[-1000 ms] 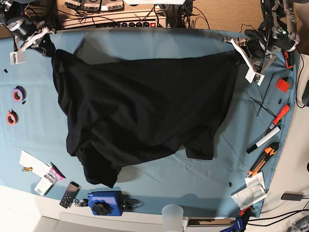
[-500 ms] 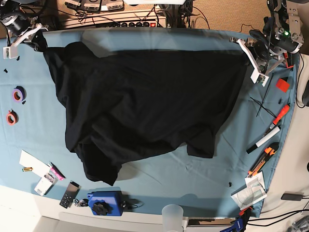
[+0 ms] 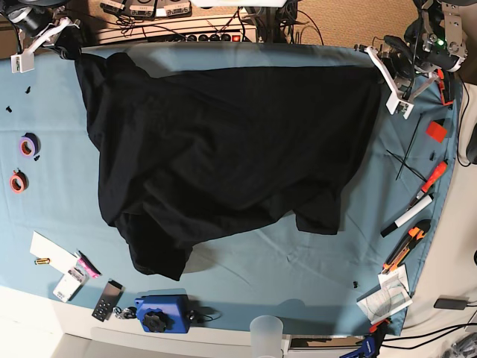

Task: Layout the t-shirt on the table in an organized manner, then fold the t-shirt properly
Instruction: 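Grasp the shirt hem corner with the left gripper and pull it outward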

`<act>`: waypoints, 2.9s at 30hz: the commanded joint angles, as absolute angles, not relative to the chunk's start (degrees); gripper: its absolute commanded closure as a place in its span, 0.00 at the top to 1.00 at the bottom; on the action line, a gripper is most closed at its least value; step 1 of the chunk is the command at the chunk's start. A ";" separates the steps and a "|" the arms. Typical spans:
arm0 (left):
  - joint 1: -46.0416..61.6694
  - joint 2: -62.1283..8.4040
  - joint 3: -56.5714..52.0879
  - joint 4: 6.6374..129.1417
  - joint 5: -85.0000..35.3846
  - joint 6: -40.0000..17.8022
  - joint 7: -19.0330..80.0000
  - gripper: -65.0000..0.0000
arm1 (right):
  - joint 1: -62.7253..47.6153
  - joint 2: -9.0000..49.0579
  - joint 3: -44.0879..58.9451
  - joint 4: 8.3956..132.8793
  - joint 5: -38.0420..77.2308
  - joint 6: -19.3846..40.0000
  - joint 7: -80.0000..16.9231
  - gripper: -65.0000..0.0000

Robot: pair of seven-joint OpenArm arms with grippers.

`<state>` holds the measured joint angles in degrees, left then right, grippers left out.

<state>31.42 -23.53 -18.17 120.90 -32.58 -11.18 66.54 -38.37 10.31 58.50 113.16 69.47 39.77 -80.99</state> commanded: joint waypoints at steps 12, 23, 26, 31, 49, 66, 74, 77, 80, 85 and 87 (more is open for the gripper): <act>31.59 -24.27 -18.68 122.28 -31.42 -11.03 65.56 0.49 | -38.87 11.16 59.27 114.02 70.59 40.00 -80.00 0.27; 31.57 -24.32 -18.61 135.00 -22.33 -8.82 65.58 0.49 | -34.68 12.08 63.00 114.02 72.38 40.00 -80.00 0.27; 31.55 -24.29 -18.50 135.00 -24.10 -8.86 58.26 0.49 | -31.70 12.10 63.59 114.02 72.42 40.00 -80.00 0.27; 27.66 -24.29 -18.50 133.56 -24.67 -11.31 50.33 0.49 | -26.46 12.08 63.35 114.02 72.42 40.00 -80.00 0.27; -15.84 -24.27 9.43 92.82 -22.46 -13.23 46.22 0.49 | -13.39 12.05 38.17 113.99 52.36 38.48 -80.00 0.27; -35.09 -17.15 14.61 57.06 -31.94 -17.76 47.94 0.49 | -11.42 12.05 31.94 113.99 45.98 37.43 -78.13 0.27; -34.00 -15.57 14.61 57.06 -27.77 -11.38 44.91 0.00 | -11.42 12.08 31.94 113.99 45.98 37.45 -77.89 0.27; -34.46 -15.57 14.41 57.12 -25.12 -11.40 44.95 0.00 | -11.42 12.05 31.94 113.99 45.93 37.45 -77.91 0.27; -35.16 -15.59 12.78 57.25 -22.59 -11.38 44.95 0.00 | -11.42 12.05 31.94 113.99 45.95 37.47 -77.71 0.27; -37.36 -15.59 5.08 57.28 -20.99 -8.69 44.86 0.00 | -11.42 12.05 31.94 113.99 45.89 37.47 -77.69 0.27; -38.33 -15.59 1.19 57.28 -20.97 -8.82 43.72 0.00 | -11.42 12.05 31.94 113.99 45.74 37.47 -77.69 0.27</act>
